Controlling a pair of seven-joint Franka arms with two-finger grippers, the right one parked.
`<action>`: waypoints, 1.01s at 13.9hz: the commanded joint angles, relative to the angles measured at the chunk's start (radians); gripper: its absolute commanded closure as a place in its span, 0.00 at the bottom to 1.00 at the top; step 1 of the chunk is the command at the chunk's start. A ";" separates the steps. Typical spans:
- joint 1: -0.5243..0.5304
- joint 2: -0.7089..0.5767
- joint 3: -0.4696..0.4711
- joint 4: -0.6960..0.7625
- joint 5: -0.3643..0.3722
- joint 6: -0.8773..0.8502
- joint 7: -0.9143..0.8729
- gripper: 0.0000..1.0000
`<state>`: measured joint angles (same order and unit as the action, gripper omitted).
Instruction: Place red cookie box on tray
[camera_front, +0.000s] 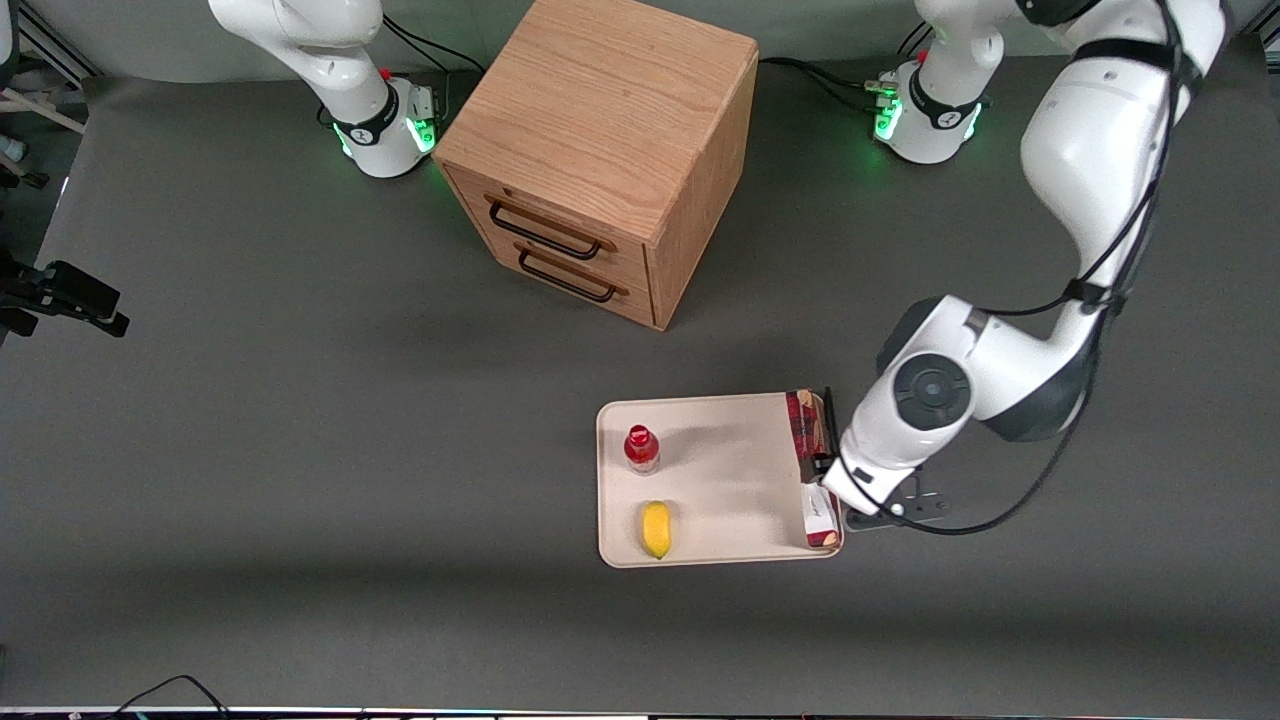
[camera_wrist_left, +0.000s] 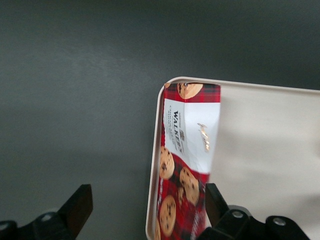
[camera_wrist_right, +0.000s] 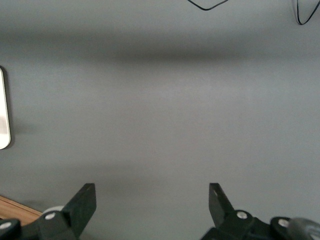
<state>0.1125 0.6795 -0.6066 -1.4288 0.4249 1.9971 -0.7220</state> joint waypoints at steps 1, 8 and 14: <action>0.027 -0.197 0.051 -0.001 -0.141 -0.209 0.203 0.00; 0.030 -0.614 0.306 -0.065 -0.376 -0.595 0.616 0.00; 0.030 -0.942 0.407 -0.343 -0.423 -0.597 0.696 0.00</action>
<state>0.1471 -0.1504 -0.2360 -1.6485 0.0212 1.3702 -0.0588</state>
